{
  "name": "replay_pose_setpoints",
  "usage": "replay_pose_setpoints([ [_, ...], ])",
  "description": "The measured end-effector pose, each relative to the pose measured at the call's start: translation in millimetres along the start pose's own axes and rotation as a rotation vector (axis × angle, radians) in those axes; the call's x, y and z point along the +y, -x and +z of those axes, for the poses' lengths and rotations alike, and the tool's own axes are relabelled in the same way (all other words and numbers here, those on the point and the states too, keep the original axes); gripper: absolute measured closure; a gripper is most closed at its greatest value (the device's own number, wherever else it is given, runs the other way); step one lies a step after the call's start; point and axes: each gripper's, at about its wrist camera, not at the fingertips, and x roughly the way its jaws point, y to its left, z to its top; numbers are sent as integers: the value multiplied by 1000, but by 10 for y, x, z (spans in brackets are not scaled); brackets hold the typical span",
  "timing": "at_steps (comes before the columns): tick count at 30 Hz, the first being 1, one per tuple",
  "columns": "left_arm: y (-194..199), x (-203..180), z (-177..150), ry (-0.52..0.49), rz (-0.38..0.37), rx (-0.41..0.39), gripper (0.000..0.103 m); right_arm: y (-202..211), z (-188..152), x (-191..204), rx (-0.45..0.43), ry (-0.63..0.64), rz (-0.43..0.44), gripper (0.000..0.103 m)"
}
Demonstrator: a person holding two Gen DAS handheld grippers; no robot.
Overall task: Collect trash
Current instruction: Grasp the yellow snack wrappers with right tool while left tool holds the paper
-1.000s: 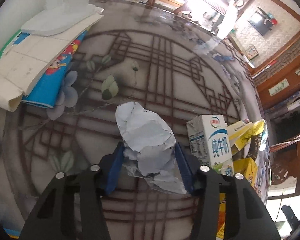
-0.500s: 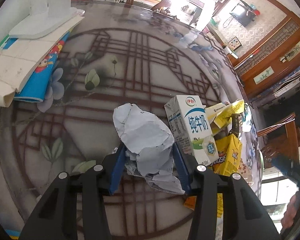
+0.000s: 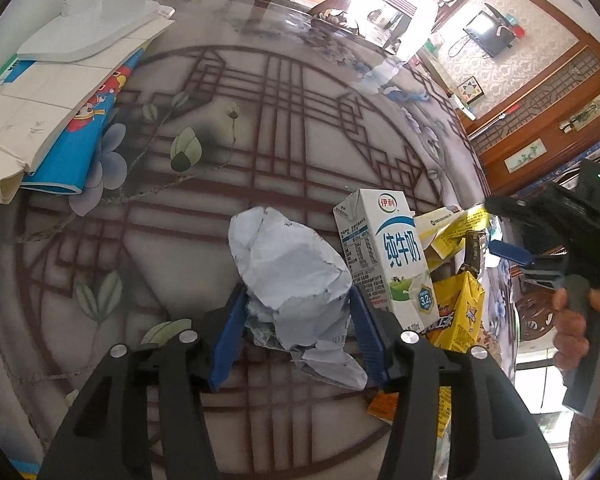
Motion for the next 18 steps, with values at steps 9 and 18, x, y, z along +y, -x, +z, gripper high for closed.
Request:
replay_pose_setpoints([
  [9, 27, 58, 40, 41, 4, -30, 42, -210, 123, 344, -4, 205, -35, 82],
  [18, -13, 92, 118, 104, -15, -42, 37, -227, 159, 383, -15, 186, -33, 41],
])
